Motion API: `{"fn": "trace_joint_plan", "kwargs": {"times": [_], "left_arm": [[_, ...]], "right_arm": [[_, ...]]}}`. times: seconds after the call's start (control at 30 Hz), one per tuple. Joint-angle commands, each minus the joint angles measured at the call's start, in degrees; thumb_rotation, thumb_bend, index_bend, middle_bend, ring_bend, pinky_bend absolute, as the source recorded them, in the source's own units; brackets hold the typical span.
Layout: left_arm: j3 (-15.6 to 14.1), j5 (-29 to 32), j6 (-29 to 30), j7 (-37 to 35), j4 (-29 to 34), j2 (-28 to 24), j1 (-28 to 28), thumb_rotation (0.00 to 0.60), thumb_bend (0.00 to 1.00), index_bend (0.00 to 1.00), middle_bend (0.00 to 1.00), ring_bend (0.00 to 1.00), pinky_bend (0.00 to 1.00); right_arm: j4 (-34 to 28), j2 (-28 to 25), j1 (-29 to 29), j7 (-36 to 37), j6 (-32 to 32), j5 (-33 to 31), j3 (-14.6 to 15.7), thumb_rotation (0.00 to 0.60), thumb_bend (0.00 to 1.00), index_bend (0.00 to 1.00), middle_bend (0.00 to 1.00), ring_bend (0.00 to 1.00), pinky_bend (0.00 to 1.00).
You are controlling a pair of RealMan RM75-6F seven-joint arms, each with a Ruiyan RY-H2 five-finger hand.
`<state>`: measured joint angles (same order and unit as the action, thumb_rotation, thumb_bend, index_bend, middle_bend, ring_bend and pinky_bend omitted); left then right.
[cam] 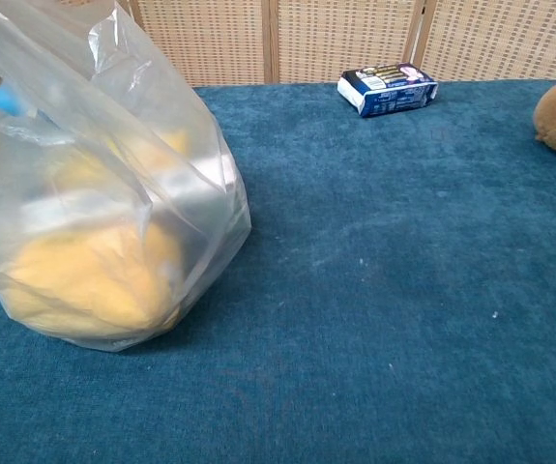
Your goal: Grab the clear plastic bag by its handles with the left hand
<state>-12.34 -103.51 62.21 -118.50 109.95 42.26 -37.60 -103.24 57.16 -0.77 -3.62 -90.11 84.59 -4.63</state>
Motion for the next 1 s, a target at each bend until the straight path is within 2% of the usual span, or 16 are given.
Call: {"fn": "trace_joint_plan", "kwargs": {"times": [0.03, 0.33, 0.57, 0.8, 1.0], "left_arm": [[0.20, -0.68, -1.26, 1.15, 0.94, -1.12, -1.39, 0.206, 0.26, 0.26, 0.28, 0.27, 0.38], [0.74, -0.25, -0.61, 2.10, 1.00, -3.78, -2.43, 0.202, 0.26, 0.25, 0.28, 0.27, 0.38], [-1.66, -5.43, 0.01, -0.47, -2.31, -5.47, -3.19, 0.202, 0.26, 0.25, 0.28, 0.27, 0.38], [-3.23, -7.91, 2.91, -1.84, -5.54, -6.55, -2.87, 0.205, 0.26, 0.24, 0.28, 0.27, 0.38], [-3.92, -8.34, 1.52, -2.21, -6.04, -6.51, -3.97, 0.199, 0.26, 0.24, 0.28, 0.27, 0.39]], "right_arm": [[-0.05, -0.05, -0.06, 0.03, -0.10, -0.01, -0.02, 0.408, 0.28, 0.37, 0.37, 0.28, 0.20], [-0.17, 0.05, 0.27, -0.32, 0.26, -0.01, -0.23, 0.409, 0.28, 0.37, 0.37, 0.28, 0.20], [-0.27, 0.30, 0.24, -0.69, 0.39, -0.45, -0.25, 0.408, 0.28, 0.37, 0.37, 0.28, 0.20], [-0.59, 0.37, 0.84, -1.43, 0.89, -0.52, -0.60, 0.406, 0.28, 0.37, 0.37, 0.28, 0.20], [-0.76, 0.52, 0.94, -1.79, 1.09, -0.73, -0.62, 0.406, 0.28, 0.37, 0.37, 0.28, 0.20]]}}
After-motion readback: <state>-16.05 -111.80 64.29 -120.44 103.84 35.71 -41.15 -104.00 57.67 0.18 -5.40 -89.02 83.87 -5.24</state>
